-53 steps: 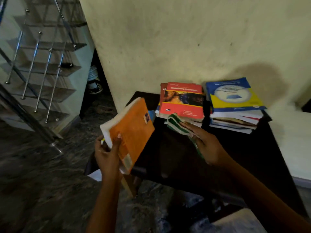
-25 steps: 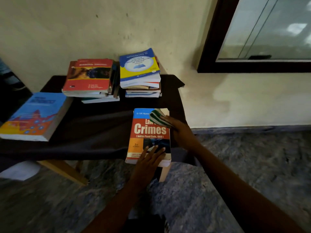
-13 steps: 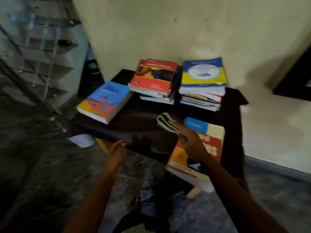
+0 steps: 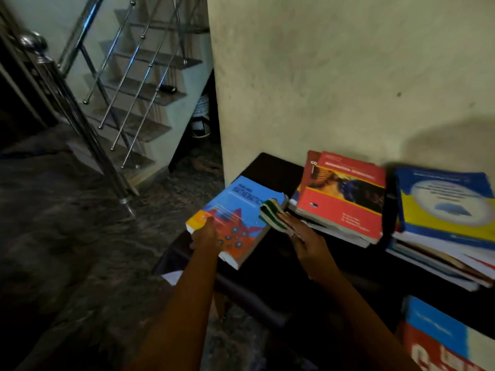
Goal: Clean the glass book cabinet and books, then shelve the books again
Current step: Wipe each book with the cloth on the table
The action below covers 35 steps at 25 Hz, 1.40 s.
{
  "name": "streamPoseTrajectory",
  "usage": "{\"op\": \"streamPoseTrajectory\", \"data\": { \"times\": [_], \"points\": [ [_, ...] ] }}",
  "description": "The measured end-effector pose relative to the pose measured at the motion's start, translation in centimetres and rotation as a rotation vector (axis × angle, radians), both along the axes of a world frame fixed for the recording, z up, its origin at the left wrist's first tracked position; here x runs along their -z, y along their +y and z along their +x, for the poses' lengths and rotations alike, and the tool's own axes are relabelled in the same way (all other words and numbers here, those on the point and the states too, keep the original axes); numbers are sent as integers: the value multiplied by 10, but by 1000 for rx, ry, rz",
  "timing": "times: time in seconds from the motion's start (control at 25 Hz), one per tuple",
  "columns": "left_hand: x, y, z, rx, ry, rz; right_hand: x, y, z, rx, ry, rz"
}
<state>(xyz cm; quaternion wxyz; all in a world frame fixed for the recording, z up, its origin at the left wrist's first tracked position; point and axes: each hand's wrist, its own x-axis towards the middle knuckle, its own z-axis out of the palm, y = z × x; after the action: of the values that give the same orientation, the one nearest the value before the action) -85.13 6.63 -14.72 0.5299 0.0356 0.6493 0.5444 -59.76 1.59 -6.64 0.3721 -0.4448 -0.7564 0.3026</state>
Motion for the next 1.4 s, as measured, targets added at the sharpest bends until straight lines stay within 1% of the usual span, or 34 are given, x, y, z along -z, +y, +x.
{"op": "streamPoseTrajectory", "data": {
  "times": [0.08,0.12,0.16,0.24,0.32,0.44,0.56,0.68,0.76,0.88,0.96,1.08,1.12,1.16,1.2,1.24,1.28,1.32,1.36,1.4],
  "points": [
    [-15,-1,-4,-121,-52,-7,5,20,-19,12,-41,-18],
    [-18,-1,-7,-142,-90,-12,8,30,-29,13,-54,-33],
    [-16,2,-11,-135,-123,-15,10,37,-38,12,-62,-56],
    [-11,5,-18,-40,-167,-26,10,54,-59,6,-44,-114],
    [-13,1,-21,9,-169,-47,7,75,-80,-35,-51,-106],
    [-14,-4,-22,-65,-160,-32,9,124,-113,-30,-180,-85],
    [-12,-13,-22,-37,-223,13,25,175,-123,0,-296,-56],
    [-10,-17,-30,2,-298,17,59,196,-124,67,-481,124],
    [-6,-18,-34,11,-347,33,70,182,-135,122,-532,199],
    [-1,-21,-38,-27,-392,77,69,128,-171,43,-509,171],
    [-3,-21,-41,-88,-448,101,74,92,-190,8,-483,191],
    [-4,-22,-44,-127,-535,187,71,50,-195,-68,-472,150],
    [-4,-23,-45,-128,-593,222,71,41,-186,-116,-423,159],
    [-4,-24,-44,-130,-621,231,66,40,-172,-153,-345,126],
    [-5,-24,-43,-109,-601,211,60,44,-156,-137,-307,130],
    [-2,-24,-42,-79,-544,168,58,55,-139,-47,-276,150],
    [-2,-25,-40,-49,-481,132,59,74,-121,95,-267,177],
    [-2,-25,-38,-36,-438,121,59,98,-104,239,-282,159],
    [-2,-26,-37,-24,-420,118,58,118,-91,350,-355,89],
    [0,-26,-35,-18,-412,117,60,133,-84,406,-462,38]
  ]
}}
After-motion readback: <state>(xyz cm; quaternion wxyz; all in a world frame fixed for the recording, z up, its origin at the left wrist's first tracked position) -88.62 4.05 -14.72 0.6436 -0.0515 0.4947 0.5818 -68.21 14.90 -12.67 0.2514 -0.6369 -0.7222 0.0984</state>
